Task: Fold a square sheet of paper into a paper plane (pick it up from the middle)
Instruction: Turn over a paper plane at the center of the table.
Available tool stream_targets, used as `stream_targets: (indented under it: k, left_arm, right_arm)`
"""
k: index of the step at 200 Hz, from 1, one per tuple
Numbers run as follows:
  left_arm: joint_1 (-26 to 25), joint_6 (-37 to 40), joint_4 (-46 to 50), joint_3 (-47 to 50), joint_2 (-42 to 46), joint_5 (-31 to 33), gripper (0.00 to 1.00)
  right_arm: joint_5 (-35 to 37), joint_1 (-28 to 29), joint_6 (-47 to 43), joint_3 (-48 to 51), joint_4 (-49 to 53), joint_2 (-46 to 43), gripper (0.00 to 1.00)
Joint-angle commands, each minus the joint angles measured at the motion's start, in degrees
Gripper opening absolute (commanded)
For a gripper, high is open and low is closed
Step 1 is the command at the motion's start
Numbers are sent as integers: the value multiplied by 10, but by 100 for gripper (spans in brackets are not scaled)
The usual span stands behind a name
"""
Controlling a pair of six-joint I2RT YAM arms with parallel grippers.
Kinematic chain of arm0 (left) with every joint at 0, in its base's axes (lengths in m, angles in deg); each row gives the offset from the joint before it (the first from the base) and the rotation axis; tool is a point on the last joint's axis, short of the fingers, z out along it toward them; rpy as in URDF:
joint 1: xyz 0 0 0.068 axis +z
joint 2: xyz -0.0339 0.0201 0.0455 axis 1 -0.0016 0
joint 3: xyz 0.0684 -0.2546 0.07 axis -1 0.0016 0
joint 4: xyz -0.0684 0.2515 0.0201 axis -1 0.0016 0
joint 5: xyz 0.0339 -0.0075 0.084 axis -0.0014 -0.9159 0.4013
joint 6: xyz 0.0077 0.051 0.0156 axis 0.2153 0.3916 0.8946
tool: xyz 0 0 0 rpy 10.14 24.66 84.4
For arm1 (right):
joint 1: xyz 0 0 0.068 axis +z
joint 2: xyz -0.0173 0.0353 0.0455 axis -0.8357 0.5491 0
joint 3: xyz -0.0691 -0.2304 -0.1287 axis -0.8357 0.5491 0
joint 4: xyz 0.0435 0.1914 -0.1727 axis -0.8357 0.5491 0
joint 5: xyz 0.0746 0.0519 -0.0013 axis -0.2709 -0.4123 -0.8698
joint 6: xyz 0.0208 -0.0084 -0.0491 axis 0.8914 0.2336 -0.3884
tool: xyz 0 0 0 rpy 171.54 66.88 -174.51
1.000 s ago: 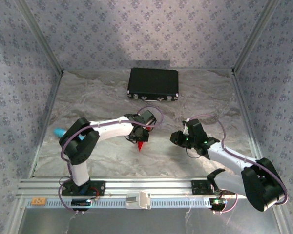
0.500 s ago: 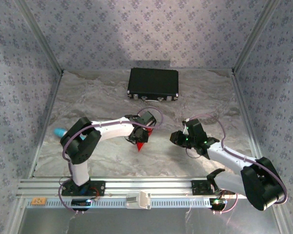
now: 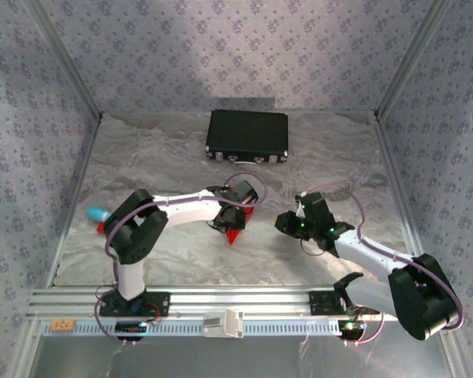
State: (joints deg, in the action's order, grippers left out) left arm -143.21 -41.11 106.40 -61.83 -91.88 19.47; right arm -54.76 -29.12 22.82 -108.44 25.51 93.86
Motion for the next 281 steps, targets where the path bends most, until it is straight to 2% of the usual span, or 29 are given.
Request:
stream_targets:
  k: [1, 61, 148, 164, 176, 237, 272, 281]
  left_arm:
    - [-10, -42, 25, -11, -26, -1, 30]
    - [-25, -96, 46, -46, -47, 13, 34]
    - [-33, -74, 73, -77, -22, 32, 35]
    - [-35, -70, 77, -83, -9, 38, 36]
    - [-35, -70, 91, -85, 2, 40, 42]
    - [-35, -71, 83, -70, 87, 56, 50]
    - [-27, -48, 50, -34, 149, 91, 56]
    - [-21, -35, 37, -18, 166, 95, 56]
  right_arm:
    - [2, -6, 3, 9, -3, -12, 19]
    - [-5, -18, 2, 19, 0, -32, 19]
    - [0, -33, -5, 22, 27, -69, 20]
    - [1, -40, -12, 17, 41, -76, 20]
    - [2, -46, -16, 12, 51, -82, 20]
    - [0, -81, -42, -18, 96, -99, 21]
    - [3, -96, -54, -36, 114, -108, 24]
    - [7, -100, -58, -41, 120, -111, 28]
